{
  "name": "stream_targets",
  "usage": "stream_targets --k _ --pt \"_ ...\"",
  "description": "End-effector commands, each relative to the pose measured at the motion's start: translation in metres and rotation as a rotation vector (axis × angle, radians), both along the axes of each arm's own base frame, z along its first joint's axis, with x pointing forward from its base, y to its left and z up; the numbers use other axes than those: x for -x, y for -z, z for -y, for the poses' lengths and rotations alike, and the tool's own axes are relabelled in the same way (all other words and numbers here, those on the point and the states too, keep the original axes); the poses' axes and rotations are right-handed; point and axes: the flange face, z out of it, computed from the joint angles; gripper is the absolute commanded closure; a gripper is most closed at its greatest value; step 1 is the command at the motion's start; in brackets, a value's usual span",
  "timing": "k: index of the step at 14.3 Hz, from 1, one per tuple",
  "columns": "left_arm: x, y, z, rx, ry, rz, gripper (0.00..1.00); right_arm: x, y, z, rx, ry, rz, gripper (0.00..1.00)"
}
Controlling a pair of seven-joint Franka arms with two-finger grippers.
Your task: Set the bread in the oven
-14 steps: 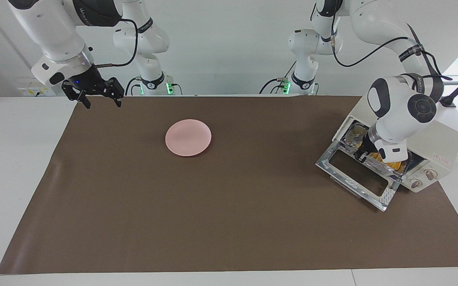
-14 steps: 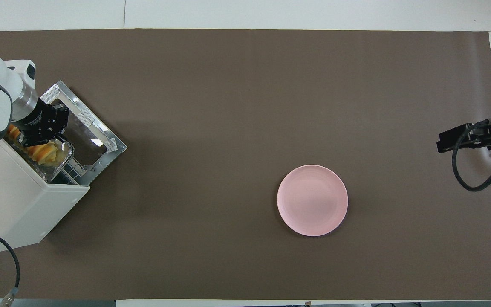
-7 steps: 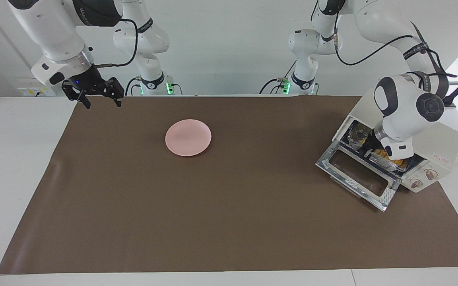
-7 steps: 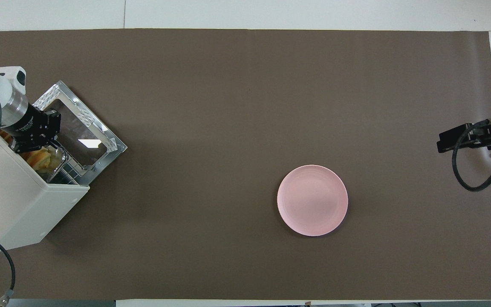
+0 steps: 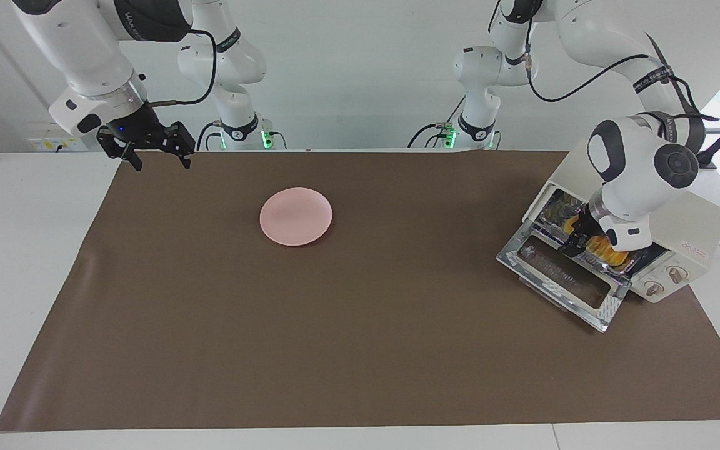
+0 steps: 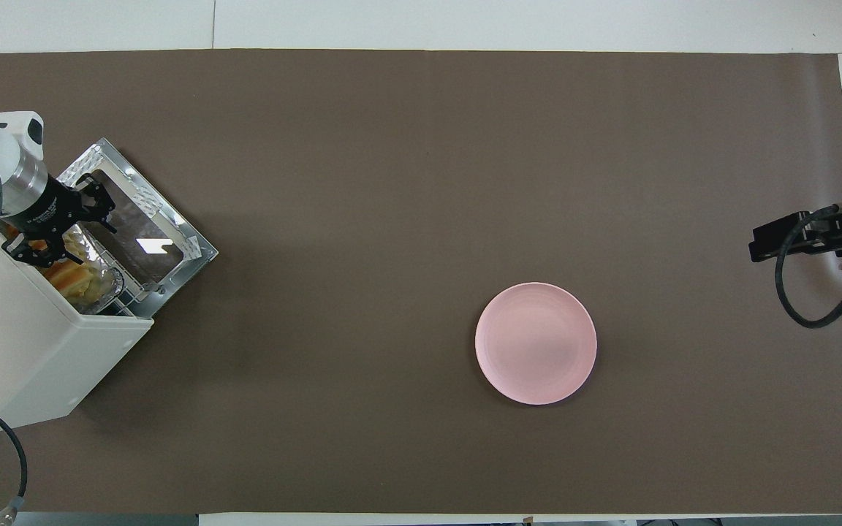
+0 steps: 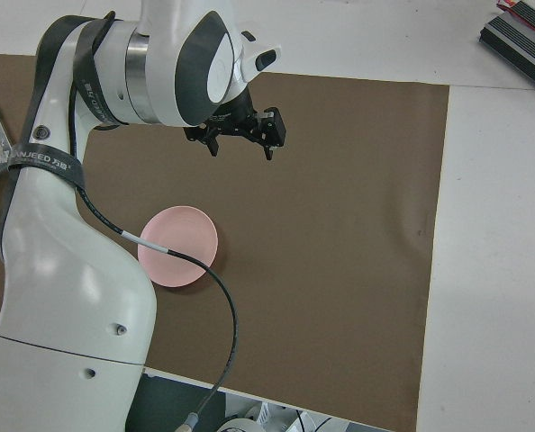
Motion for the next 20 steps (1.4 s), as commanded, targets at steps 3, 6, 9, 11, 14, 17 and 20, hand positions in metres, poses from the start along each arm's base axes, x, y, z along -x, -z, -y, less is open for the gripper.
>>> stream_targets --k 3,6,9,11,14,17,20 --pt "-0.017 -0.043 0.007 -0.021 0.189 0.13 0.0 0.002 -0.001 0.002 -0.007 -0.009 0.001 0.0" --pt "-0.022 -0.076 0.017 -0.008 0.31 0.174 0.0 0.002 -0.001 0.002 -0.007 -0.009 0.001 0.0" --pt "0.005 -0.117 0.01 0.054 0.586 0.121 0.0 0.002 -0.001 0.002 -0.007 -0.009 0.001 0.0" --pt "0.029 -0.141 0.014 0.096 0.719 0.059 0.0 0.002 -0.001 0.002 -0.007 -0.009 0.001 0.0" --pt "0.055 -0.156 0.033 0.139 0.768 -0.021 0.0 0.002 -0.001 0.002 -0.007 -0.009 0.001 0.0" --pt "0.06 -0.156 0.042 0.174 0.823 -0.022 0.0 0.002 -0.001 0.002 -0.007 -0.009 0.001 0.0" --pt "0.061 -0.165 0.027 0.219 0.781 0.016 0.0 0.002 -0.001 0.002 -0.007 -0.009 0.001 0.0"
